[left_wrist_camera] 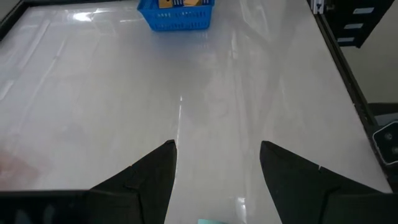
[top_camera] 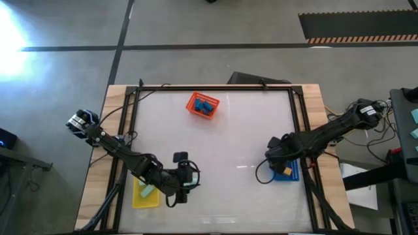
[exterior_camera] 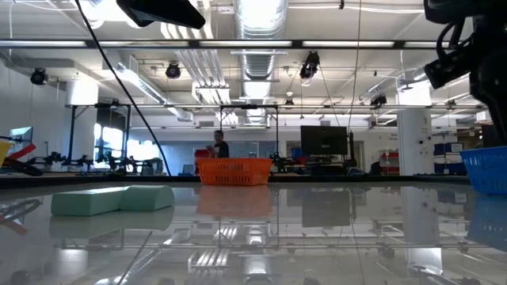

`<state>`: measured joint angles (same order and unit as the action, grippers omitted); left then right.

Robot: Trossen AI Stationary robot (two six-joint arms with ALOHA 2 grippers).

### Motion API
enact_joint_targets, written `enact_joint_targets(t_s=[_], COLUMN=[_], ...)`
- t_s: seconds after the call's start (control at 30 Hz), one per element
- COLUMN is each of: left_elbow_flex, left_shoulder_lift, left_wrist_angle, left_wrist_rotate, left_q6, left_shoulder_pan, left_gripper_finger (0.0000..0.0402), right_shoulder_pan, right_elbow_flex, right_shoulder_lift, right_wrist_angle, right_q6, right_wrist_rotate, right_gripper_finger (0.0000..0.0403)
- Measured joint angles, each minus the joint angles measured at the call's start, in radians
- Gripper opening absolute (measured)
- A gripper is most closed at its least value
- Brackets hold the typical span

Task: Sort & place blocks by color
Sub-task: Put the green block into the yellow bin

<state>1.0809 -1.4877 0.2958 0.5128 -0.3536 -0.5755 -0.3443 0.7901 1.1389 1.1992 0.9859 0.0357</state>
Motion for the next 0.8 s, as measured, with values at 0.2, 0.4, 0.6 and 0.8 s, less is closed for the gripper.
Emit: enact_joint_targets(t_s=[0.2,0.4,0.6,0.8], left_elbow_flex=[-0.001,-0.001,-0.002,-0.002], left_shoulder_lift=[-0.002,-0.037,-0.105,-0.139], left_wrist_angle=[0.014,0.118,0.169,0.222], left_wrist_rotate=[-0.003,-0.070,-0.178,-0.226], left_q6=[-0.092,-0.199,-0.210,-0.421], left_shoulder_pan=[0.000,0.000,-0.001,0.009], left_gripper_finger=[0.0215,0.0215,0.0215,0.0215], right_shoulder_pan=[-0.006,-0.020,-0.054,-0.109], right_elbow_flex=[0.067,0.134,0.174,0.160], right_shoulder_lift=[0.001,0.001,0.001,0.001], right_wrist_angle=[-0.025,-0.129,-0.245,-0.403], right_q6=[-0.005,-0.086,-0.194,-0.289], right_wrist_rotate=[0.071,0.195,0.280,0.405], right_gripper_finger=[0.0255,0.0240,0.0231,0.0228])
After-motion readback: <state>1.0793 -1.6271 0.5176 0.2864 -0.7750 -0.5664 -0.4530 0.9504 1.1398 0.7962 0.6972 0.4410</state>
